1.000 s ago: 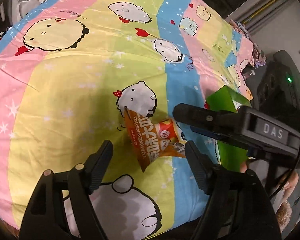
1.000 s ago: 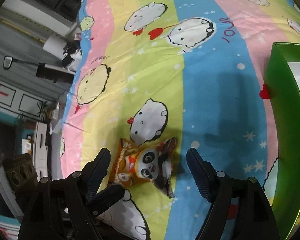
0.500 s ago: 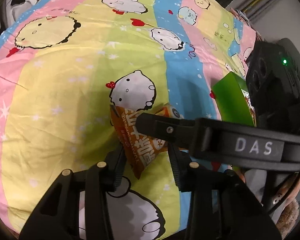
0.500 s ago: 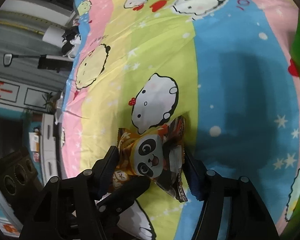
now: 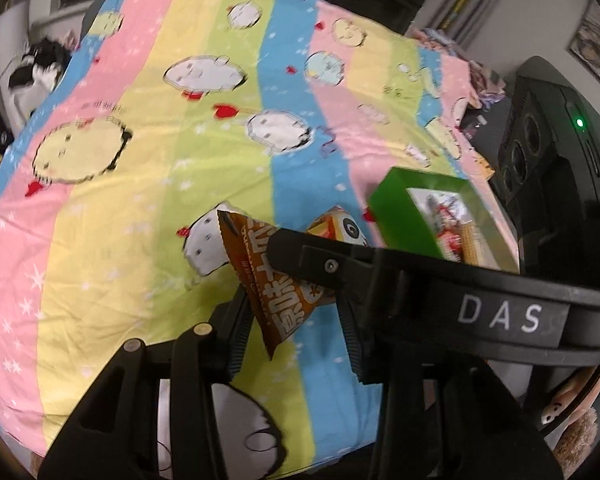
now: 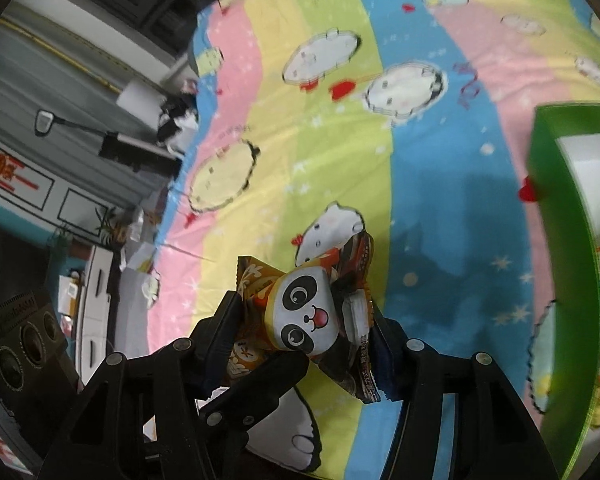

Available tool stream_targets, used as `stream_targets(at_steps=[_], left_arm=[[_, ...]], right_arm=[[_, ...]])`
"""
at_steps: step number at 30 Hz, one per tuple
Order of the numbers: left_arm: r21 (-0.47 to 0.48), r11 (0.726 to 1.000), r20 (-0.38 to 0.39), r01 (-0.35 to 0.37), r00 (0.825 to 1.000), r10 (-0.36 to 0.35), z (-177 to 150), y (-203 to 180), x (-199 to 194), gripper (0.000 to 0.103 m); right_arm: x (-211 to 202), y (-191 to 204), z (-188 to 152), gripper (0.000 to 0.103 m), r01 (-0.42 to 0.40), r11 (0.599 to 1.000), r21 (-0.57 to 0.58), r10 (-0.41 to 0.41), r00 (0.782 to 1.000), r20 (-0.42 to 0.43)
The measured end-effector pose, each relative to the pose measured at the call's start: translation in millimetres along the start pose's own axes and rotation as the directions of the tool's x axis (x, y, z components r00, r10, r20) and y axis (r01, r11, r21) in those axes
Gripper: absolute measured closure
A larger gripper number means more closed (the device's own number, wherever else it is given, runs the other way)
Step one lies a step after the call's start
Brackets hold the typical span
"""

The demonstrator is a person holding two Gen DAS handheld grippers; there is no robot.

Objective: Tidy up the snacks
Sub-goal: 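Carry the panda snack bag with the right tool into the green box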

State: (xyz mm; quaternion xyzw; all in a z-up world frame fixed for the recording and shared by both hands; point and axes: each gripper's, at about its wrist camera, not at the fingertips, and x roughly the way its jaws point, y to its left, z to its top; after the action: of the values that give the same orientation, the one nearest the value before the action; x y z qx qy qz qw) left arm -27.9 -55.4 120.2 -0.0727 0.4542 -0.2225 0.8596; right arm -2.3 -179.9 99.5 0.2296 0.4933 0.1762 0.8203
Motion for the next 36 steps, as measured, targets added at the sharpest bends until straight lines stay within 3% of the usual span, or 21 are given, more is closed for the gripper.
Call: stream_targets(at_steps=[9,18,29,36], left_arm=[[0.130,0.990,0.058,0.052,0.997,-0.060,7.3,-55.5,-13.6,0.063],[0.247,0.959,0.044,0.138,0.987,-0.153,14.3,-116.3,2.8,0.061],[0.344,0.908,-0.067,0.239,0.971,-0.230,15.1,-180.0,51.4,0.061],[0.351,0.893,-0.144,0.280,0.959,-0.244,12.5,-198.9,82.3,0.061]], right_arm=[[-62.0,-7.2,-6.6,0.043,0.034,0.999,0.008,-0.035,0.985,0.169],[-119.9,-44.6,-14.3,0.043,0.091,0.993,0.080,-0.112,0.943,0.312],[-156.0,-116.3,-20.9,0.043,0.122,0.962,0.245,-0.208,0.907,0.367],[-159.2,-153.5,-23.6,0.043,0.128,0.936,0.329,-0.246,0.905,0.348]])
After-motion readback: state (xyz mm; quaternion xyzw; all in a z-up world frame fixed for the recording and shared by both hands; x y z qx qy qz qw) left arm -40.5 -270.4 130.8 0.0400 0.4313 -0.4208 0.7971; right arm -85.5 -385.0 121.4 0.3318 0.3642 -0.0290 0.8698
